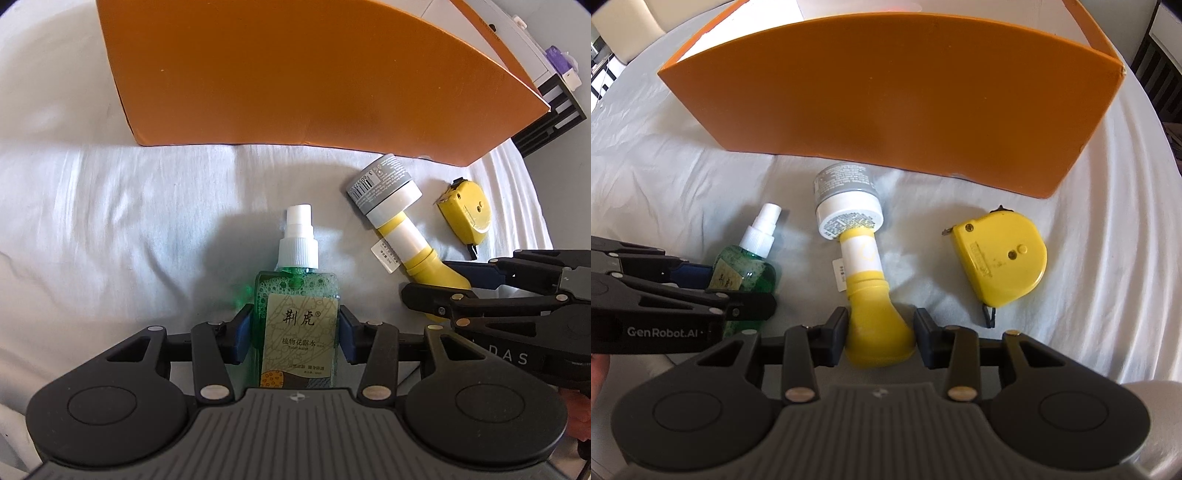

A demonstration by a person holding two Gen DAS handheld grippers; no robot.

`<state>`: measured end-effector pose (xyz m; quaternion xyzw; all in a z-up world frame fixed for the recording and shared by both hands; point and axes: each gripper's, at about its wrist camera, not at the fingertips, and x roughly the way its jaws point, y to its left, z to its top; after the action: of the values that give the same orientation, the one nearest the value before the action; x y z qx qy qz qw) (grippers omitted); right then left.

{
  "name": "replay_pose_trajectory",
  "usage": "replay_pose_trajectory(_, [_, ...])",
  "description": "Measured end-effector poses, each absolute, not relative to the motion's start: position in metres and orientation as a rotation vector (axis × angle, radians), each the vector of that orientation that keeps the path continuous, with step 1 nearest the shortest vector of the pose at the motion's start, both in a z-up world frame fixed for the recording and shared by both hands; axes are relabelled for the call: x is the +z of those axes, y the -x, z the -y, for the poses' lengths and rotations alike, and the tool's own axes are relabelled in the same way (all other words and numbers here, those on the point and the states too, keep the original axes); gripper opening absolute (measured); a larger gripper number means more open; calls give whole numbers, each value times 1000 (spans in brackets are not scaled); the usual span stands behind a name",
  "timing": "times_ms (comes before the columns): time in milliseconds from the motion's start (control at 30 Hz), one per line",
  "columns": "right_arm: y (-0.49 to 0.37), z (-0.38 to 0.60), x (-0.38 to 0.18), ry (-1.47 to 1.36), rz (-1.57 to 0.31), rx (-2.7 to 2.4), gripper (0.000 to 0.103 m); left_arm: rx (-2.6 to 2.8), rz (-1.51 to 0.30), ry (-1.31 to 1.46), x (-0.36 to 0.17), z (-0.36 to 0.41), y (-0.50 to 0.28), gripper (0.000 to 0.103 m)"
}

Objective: Organize rigid objects
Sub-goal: 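Lift the green spray bottle with the left gripper while the right gripper lifts the yellow bottle toward the box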

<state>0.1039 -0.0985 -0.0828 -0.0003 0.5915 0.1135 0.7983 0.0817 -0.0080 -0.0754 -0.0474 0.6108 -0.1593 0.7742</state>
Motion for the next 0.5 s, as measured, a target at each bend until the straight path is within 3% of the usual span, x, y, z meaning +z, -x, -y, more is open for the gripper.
replay_pose_trajectory(500, [-93, 94, -75, 38, -1188, 238, 38, -351, -1221, 93, -61, 4, -72, 51])
